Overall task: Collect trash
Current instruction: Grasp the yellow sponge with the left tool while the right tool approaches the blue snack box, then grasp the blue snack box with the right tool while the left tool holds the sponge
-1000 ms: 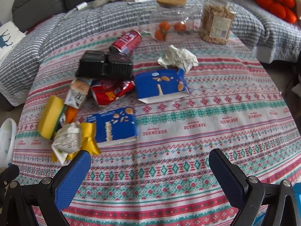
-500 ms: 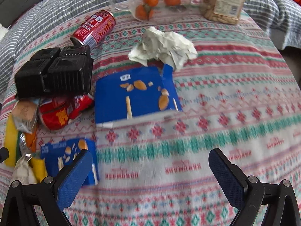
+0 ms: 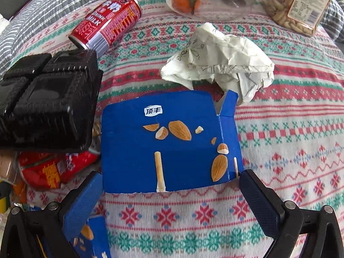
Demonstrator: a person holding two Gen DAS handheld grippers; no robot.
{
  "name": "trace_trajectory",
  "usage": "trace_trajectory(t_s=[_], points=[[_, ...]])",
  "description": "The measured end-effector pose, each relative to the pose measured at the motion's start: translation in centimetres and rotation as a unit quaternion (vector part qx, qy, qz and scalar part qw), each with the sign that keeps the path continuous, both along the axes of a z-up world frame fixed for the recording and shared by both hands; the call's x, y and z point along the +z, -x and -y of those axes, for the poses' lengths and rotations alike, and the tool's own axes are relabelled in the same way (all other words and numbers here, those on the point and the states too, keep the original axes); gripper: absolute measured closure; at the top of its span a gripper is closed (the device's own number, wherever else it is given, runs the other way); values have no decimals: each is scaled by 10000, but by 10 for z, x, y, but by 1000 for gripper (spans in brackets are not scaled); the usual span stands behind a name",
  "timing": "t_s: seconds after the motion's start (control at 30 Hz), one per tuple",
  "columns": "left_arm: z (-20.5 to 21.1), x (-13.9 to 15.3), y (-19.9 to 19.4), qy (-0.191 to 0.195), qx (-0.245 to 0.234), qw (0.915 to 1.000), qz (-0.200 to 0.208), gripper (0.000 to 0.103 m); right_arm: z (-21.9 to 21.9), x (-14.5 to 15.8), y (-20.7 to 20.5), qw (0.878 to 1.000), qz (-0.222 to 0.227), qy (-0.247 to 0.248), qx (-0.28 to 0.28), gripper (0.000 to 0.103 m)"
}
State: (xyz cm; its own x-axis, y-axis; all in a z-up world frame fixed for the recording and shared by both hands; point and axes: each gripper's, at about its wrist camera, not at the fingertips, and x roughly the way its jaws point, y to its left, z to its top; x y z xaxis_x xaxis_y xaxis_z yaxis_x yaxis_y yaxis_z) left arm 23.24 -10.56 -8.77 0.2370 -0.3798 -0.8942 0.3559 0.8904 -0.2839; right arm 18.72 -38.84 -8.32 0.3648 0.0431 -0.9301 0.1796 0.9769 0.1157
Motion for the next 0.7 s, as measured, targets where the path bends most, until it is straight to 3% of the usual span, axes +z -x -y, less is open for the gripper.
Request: trace_trajectory(t_s=[0.07,0.13,0.2,0.43,0.63,0.7], points=[[2,2,-3,47,40,10000,-4,41,1,-1,0,10000,46,-12,-9,0],[-2,5,-1,66,81,9999,13,41,0,0,0,10000,59,-25,10,16],[-5,9,2,80,109,9999,50,41,0,3,3,9999,64,63,55,25],[-19,27,18,145,254,9992,276,41,20,8,25,9994,88,-337,-25,59],[-38,41,36,57,482,9979,438,41,27,15,42,9989,44,-455,-126,62],[-43,43,40,12,554,9974,454,41,23,20,49,9985,28,-538,-38,57]])
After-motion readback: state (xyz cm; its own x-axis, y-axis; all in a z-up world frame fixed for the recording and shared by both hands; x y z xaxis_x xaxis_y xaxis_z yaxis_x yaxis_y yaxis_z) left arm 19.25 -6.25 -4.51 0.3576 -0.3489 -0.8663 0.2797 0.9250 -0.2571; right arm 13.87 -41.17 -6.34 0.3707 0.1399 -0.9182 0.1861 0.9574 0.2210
